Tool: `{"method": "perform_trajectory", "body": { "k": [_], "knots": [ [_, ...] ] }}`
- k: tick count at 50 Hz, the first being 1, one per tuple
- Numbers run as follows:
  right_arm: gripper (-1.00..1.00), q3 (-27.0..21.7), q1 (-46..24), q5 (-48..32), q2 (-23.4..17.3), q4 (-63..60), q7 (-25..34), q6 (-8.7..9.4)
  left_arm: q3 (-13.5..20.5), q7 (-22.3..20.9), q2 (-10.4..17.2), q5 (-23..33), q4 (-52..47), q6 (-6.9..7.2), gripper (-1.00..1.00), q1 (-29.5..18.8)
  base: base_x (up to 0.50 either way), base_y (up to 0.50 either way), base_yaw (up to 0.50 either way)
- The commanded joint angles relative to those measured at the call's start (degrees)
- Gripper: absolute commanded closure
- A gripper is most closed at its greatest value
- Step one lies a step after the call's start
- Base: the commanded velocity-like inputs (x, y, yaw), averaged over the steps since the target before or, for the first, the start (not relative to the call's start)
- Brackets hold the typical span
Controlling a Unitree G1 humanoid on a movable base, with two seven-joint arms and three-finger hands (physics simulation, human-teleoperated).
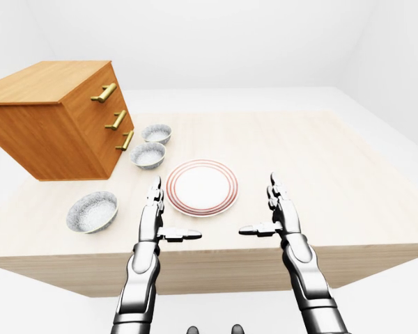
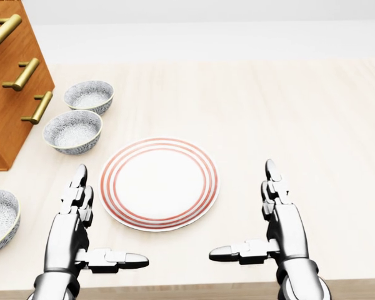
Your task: Put the bowl in the middle on the plate.
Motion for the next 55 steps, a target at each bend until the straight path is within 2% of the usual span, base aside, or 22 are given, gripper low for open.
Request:
{"method": "perform_trajectory", "body": {
  "k": [1,13,16,18,23,27,31,42,48,53,55],
  "knots": [
    [-1.00,0.05,0.13,0.06,0.01,-0.31,0.15,0.00,-0.03,-0.03,0.00,0.09,0.08,0.04,-1.00,-0.13,0.19,0.00,0.00],
    [-1.00,-0.04,0.02,0.30,-0.03,0.35,0.48,-0.52,-0.19,0.00,-0.05,0.32,-0.26,0.34,-1.00,0.02,0.25,0.00,0.00],
    [-1.00,-0.09,-0.20,0.13,-0.06,1.19,0.39,-1.10,-0.14,0.01,-0.02,0.36,0.25,0.01,-1.00,-0.13,0.36,0.00,0.00],
    [-1.00,-0.07,-0.27,0.08,-0.04,0.87,0.21,-0.30,-0.10,-0.02,-0.02,0.31,0.45,-0.14,-1.00,-0.18,0.34,0.00,0.00],
    [-1.00,-0.07,-0.21,-0.08,-0.04,0.72,-0.06,-0.08,-0.09,-0.03,0.01,0.34,0.64,-0.29,-1.00,-0.21,0.20,0.00,0.00],
    [-1.00,-0.09,-0.50,-0.21,-0.10,1.73,-0.07,-0.64,-0.11,-0.04,0.00,0.37,0.67,-0.34,-1.00,-0.19,0.18,0.00,0.00],
    [-1.00,0.08,-0.17,-0.38,-0.04,0.77,-0.15,0.03,-0.15,-0.05,-0.02,0.39,0.41,-0.20,-1.00,-0.07,0.17,0.00,0.00],
    [-1.00,0.13,-0.35,-0.71,-0.10,1.73,0.01,-0.80,-0.27,-0.22,-0.05,0.45,-0.13,0.35,-1.00,0.14,0.16,0.00,0.00],
    [-1.00,0.16,-0.30,-0.96,-0.10,1.54,-0.07,-0.60,-0.25,-0.20,-0.05,0.47,0.10,0.21,-1.00,0.06,0.16,0.00,0.00],
    [-1.00,0.35,0.10,-1.15,0.03,0.31,-0.16,0.25,-0.33,-0.18,-0.08,0.56,-0.17,0.40,-1.00,0.12,0.16,0.00,0.00],
    [-1.00,0.26,-0.09,-1.19,-0.02,1.06,-0.18,-0.25,-0.34,-0.18,-0.10,0.55,-0.19,0.43,-1.00,0.12,0.16,0.02,0.00]
  ]
}}
